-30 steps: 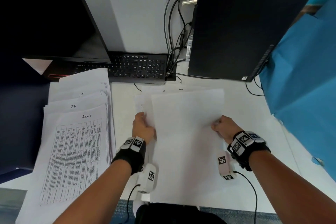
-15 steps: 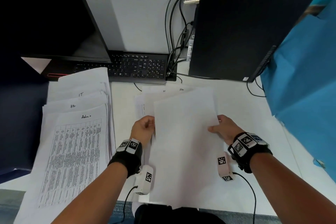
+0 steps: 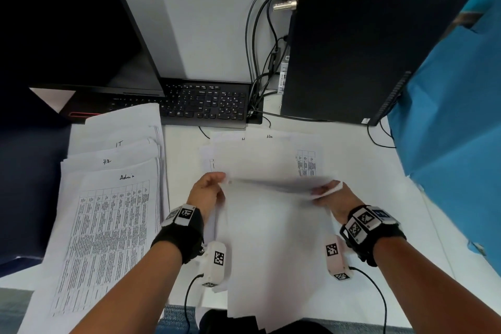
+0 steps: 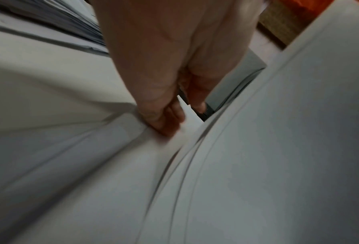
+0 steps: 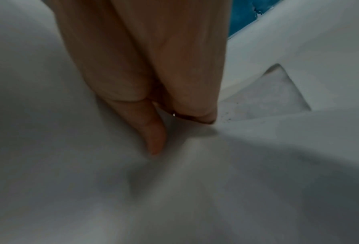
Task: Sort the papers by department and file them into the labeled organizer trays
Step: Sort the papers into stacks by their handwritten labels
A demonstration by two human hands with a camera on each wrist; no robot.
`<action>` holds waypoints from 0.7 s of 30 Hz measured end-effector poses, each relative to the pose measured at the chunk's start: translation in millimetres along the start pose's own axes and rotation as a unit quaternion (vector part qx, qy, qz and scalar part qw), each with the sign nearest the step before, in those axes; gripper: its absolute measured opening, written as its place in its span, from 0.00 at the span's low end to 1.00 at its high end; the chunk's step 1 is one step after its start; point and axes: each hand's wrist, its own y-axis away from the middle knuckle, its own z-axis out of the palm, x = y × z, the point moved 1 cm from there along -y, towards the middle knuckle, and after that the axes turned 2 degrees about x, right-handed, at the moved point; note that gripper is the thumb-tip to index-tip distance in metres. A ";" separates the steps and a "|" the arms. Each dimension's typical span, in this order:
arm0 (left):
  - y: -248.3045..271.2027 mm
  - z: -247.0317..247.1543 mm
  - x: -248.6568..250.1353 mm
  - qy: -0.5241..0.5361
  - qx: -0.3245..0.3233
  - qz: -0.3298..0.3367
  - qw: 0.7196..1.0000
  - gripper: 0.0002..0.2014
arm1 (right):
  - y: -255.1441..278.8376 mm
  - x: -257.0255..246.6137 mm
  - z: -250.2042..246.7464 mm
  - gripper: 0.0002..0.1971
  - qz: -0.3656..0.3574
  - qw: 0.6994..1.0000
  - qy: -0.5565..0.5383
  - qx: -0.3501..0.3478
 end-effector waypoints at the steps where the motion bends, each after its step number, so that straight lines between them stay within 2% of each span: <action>1: -1.9 0.9 0.5 -0.021 0.016 0.008 1.000 0.16 | -0.3 1.1 0.1 0.18 0.006 1.000 -0.004 -0.002; 3: -2.3 2.4 4.5 -0.083 0.048 0.023 0.995 0.12 | 1.5 1.2 0.0 0.19 0.007 1.000 -0.022 -0.009; 5: -5.9 3.0 9.0 -0.121 0.079 0.021 0.989 0.15 | 4.4 0.2 -0.5 0.18 0.003 0.999 -0.036 -0.023; 8: -7.2 5.1 17.0 -0.108 0.103 0.030 0.988 0.18 | 6.3 -0.3 -2.1 0.19 -0.005 0.999 -0.033 -0.018; 12: -2.0 7.0 21.3 -0.118 0.118 0.094 0.981 0.17 | 5.0 0.7 -2.8 0.23 -0.005 1.000 -0.018 -0.012; 15: -4.3 2.5 11.3 -0.119 0.061 0.103 0.986 0.21 | 3.6 1.5 -3.1 0.30 -0.009 0.999 -0.017 -0.050; 18: 5.2 1.6 12.3 0.026 -0.024 0.044 0.998 0.20 | 6.8 -4.1 -0.5 0.23 -0.002 1.000 -0.001 -0.026; 21: 14.8 2.9 19.3 0.157 -0.112 -0.009 0.981 0.15 | 6.2 -6.2 3.4 0.21 -0.004 0.999 -0.005 -0.054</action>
